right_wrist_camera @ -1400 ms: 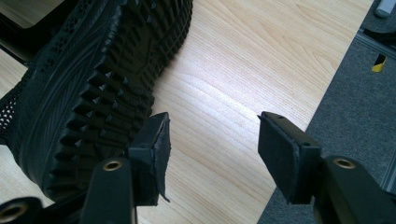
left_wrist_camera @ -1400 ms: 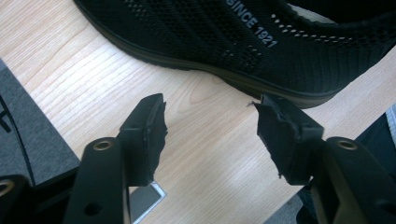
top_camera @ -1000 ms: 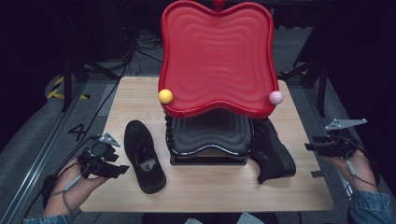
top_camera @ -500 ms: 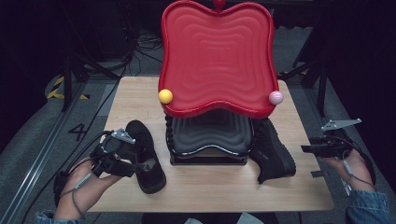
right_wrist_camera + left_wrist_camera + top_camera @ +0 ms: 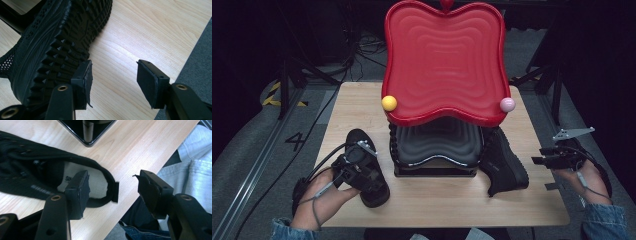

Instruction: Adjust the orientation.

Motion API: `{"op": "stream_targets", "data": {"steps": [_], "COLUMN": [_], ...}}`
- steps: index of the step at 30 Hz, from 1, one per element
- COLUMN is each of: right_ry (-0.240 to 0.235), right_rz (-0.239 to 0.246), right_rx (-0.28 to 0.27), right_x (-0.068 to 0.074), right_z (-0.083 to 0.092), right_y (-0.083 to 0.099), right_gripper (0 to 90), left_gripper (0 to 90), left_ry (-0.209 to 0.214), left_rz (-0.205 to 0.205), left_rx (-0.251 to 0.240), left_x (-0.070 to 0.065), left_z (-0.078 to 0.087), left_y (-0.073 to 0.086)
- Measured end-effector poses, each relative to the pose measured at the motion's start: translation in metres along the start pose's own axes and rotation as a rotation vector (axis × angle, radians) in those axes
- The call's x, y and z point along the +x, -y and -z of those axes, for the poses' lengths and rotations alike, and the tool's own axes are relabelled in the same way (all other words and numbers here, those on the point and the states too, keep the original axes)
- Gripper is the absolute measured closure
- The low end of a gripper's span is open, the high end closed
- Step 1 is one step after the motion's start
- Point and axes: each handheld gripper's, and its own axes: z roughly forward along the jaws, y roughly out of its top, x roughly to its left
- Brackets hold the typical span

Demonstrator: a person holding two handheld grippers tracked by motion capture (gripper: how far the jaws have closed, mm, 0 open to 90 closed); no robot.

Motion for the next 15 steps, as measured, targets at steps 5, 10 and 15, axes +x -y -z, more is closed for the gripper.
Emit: {"op": "stream_targets", "data": {"steps": [5, 10, 15], "right_ry": [-0.008, -0.012, -0.015], "right_rz": [0.011, 0.016, 0.016], "right_rx": [0.009, 0.013, 0.017], "right_x": [0.002, 0.002, 0.003], "right_z": [-0.002, -0.005, -0.007], "right_y": [-0.001, -0.001, 0.000], "right_gripper": [46.4, 45.8, 45.5], "left_gripper": [52.5, 59.6, 65.2], "left_ry": [0.007, 0.019, 0.036], "left_rz": [0.009, 0.033, 0.069], "left_rx": [0.023, 0.052, 0.064], "left_x": [0.003, 0.008, 0.011], "left_z": [-0.018, -0.038, -0.051], "left_y": [-0.002, -0.003, -0.004]}}
